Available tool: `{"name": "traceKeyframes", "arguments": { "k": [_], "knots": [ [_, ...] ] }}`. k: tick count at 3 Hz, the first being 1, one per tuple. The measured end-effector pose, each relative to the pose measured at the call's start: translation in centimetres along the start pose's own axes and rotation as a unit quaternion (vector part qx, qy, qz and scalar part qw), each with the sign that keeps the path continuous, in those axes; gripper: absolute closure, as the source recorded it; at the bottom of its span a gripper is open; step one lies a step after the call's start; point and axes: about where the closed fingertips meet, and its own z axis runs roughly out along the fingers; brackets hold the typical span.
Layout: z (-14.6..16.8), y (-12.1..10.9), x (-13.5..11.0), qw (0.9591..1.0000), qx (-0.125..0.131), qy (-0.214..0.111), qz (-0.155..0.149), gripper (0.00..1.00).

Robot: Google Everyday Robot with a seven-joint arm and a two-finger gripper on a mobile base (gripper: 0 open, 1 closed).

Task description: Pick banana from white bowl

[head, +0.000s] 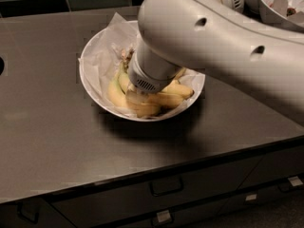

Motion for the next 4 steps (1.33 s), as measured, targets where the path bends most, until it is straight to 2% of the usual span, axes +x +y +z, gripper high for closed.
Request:
{"name": "traceKeyframes", "arguments": {
  "k": [4],
  "knots": [
    [0.47, -0.16, -0.1, 1.0, -0.007, -0.001, 0.006, 0.5]
  ]
}}
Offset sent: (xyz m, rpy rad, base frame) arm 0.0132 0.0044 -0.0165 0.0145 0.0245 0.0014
